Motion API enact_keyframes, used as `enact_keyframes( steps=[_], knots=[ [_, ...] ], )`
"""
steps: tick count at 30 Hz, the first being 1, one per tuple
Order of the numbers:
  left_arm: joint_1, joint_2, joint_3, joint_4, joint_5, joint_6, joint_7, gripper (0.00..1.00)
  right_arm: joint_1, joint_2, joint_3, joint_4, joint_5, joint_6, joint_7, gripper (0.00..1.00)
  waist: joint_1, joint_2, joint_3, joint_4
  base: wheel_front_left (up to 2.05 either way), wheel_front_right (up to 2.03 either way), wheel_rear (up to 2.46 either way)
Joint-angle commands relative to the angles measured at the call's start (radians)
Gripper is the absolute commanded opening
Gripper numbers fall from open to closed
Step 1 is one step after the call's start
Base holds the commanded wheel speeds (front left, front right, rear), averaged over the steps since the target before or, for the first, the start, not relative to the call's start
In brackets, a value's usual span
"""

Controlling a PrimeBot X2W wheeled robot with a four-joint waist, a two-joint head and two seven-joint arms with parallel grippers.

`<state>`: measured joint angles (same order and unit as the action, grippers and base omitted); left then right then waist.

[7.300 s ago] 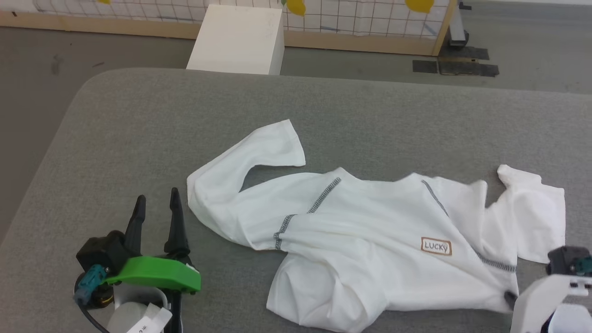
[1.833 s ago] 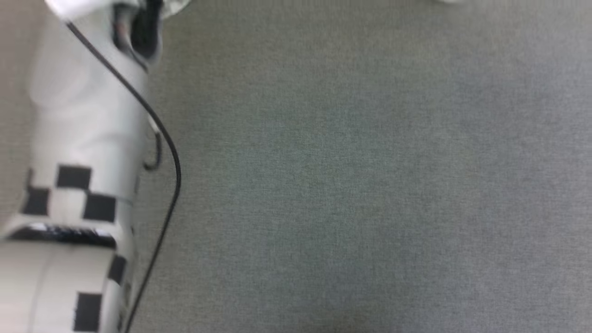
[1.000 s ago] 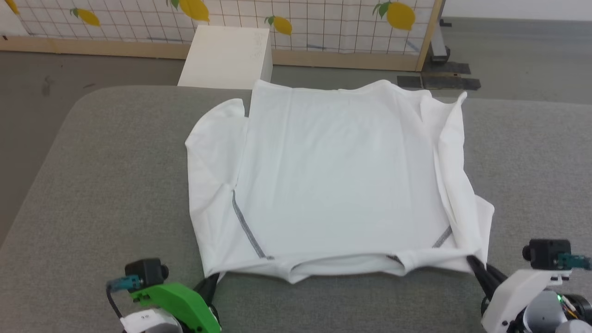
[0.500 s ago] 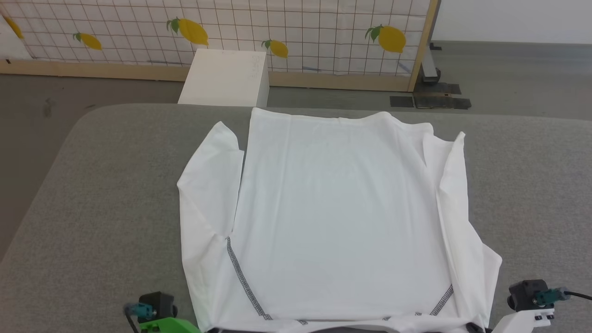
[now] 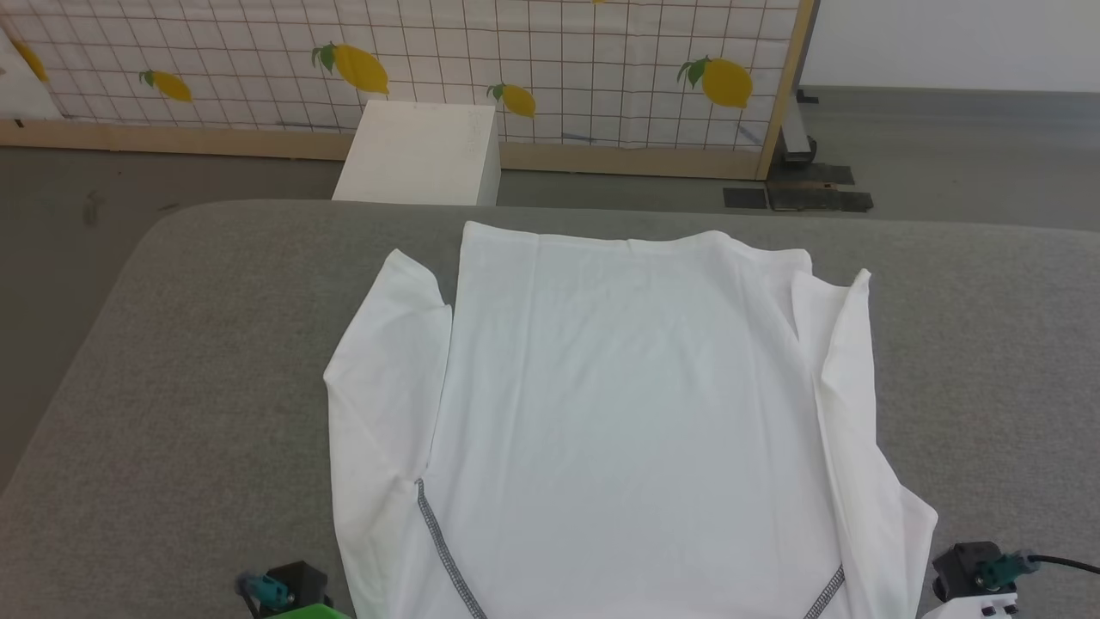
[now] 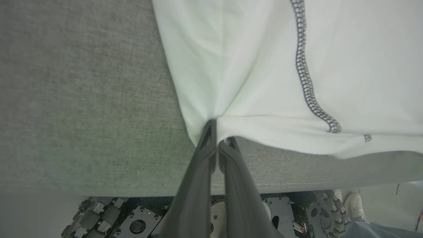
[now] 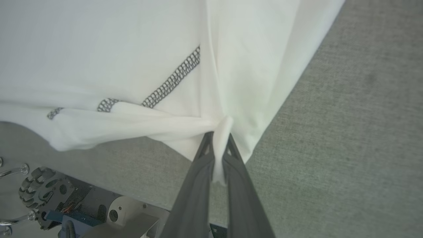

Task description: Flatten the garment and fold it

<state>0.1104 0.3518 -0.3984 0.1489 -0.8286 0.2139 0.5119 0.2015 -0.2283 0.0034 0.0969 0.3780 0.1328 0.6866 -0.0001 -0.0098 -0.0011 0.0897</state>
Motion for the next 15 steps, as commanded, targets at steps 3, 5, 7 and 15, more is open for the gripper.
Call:
enact_keyframes(
  steps=[3,5,7,15],
  knots=[
    [0.063,0.012,-0.005,0.015,-0.019,0.023,0.036,0.26,0.017,-0.003,-0.002,-0.003,-0.009,-0.002,-0.004,0.42,0.0001,0.0096,-0.007,-0.007,0.00,0.00,0.00],
    [0.060,0.015,-0.003,0.003,-0.021,0.028,0.045,1.00,0.014,-0.005,0.002,-0.010,-0.007,-0.002,-0.005,1.00,0.0001,0.0096,-0.013,-0.010,0.00,0.00,0.00],
    [0.055,0.023,-0.001,-0.010,-0.026,0.035,0.064,1.00,0.009,-0.007,-0.002,-0.022,-0.002,-0.002,-0.007,1.00,0.0001,0.0096,-0.018,-0.012,0.00,0.00,0.00],
    [0.002,0.070,0.053,-0.138,-0.059,0.052,0.117,1.00,-0.028,-0.009,-0.065,-0.127,0.073,-0.002,0.020,1.00,0.0001,0.0096,-0.030,-0.017,0.00,0.00,0.00]
  ],
)
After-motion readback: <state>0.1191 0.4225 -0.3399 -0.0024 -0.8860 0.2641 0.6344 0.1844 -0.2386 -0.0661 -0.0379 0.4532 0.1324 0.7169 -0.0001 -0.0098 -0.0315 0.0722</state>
